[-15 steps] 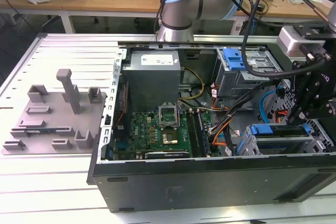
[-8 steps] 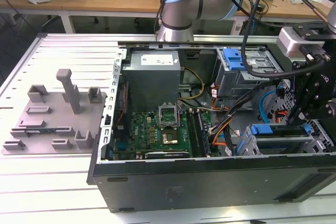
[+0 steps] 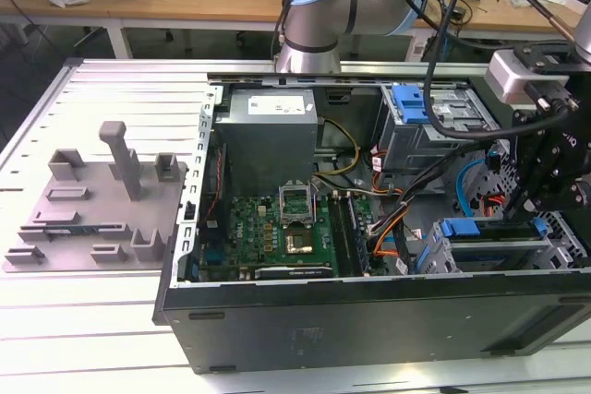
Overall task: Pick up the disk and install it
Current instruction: 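Insert the first disk wire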
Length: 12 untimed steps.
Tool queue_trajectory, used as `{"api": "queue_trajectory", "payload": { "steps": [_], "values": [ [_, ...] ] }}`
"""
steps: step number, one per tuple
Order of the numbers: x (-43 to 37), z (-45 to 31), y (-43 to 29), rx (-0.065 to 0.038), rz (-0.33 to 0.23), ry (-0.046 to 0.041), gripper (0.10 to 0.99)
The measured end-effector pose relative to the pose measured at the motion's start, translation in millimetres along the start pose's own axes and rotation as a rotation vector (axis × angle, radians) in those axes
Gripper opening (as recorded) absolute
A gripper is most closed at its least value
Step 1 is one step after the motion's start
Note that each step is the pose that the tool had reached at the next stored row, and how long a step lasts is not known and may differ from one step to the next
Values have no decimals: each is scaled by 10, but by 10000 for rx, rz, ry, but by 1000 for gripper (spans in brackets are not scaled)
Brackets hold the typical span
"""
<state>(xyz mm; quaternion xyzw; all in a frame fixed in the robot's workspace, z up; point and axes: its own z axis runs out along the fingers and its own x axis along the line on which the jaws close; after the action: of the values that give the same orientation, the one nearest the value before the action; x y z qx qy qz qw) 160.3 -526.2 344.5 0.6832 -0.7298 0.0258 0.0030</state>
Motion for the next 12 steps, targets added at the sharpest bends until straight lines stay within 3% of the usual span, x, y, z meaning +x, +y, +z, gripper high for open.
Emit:
{"api": "queue_trajectory", "payload": {
  "steps": [12],
  "values": [
    [-1,33,1,0,0,0,169]
  ]
}}
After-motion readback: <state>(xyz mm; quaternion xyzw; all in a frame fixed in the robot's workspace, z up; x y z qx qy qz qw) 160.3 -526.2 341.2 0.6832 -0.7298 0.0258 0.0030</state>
